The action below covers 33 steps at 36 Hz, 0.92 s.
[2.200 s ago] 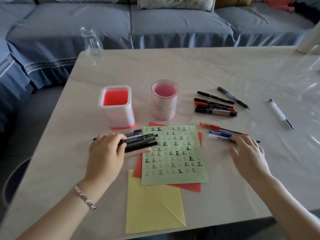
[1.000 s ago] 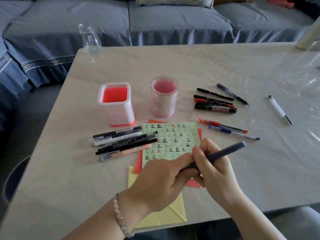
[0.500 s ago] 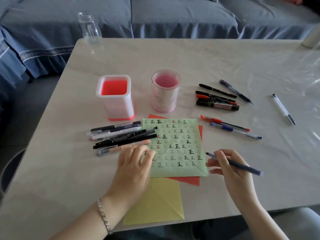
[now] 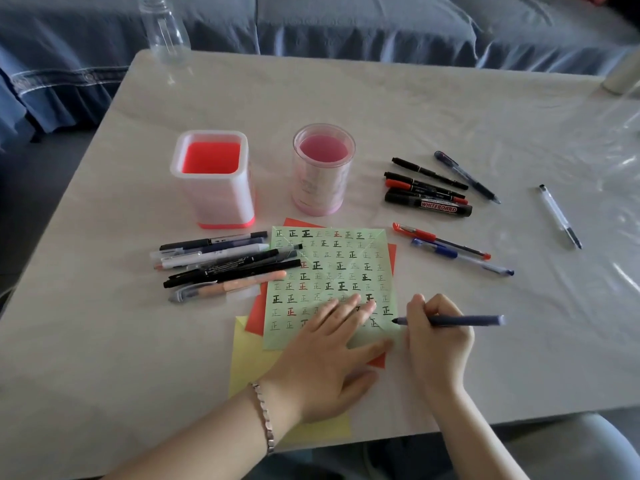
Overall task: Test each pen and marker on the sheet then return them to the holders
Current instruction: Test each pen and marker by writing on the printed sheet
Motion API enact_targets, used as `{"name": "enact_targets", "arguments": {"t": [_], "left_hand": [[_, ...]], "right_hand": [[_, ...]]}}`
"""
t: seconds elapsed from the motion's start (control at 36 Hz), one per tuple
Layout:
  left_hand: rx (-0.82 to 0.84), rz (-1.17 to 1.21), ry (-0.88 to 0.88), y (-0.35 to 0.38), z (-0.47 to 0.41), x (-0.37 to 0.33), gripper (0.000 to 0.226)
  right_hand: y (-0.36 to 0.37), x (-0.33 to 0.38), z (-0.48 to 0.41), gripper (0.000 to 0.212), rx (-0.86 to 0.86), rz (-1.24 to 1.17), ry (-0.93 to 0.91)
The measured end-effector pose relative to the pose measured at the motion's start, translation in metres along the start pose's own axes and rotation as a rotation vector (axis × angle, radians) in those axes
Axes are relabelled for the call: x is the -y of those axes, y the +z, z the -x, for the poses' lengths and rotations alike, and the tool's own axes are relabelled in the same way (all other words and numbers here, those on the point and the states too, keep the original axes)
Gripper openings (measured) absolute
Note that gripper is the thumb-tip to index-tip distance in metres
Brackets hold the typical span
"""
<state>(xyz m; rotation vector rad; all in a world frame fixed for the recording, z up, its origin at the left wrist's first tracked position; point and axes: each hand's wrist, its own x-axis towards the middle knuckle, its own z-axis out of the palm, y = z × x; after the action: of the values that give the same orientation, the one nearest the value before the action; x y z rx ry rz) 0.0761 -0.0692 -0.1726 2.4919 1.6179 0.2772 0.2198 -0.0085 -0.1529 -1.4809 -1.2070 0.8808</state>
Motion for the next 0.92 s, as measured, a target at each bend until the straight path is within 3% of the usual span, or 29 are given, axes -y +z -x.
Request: {"name": "enact_targets", "arguments": {"t": [0.33, 0.92], "left_hand": [[-0.029, 0.043, -0.001, 0.001, -0.002, 0.001, 0.039], [-0.043, 0.07, -0.008, 0.001, -0.002, 0.0, 0.038]], "right_hand": [[0.003, -0.011, -0.001, 0.043, 0.017, 0.087, -0.112], [0.004, -0.013, -0.003, 0.039, 0.033, 0.126, -0.135]]}}
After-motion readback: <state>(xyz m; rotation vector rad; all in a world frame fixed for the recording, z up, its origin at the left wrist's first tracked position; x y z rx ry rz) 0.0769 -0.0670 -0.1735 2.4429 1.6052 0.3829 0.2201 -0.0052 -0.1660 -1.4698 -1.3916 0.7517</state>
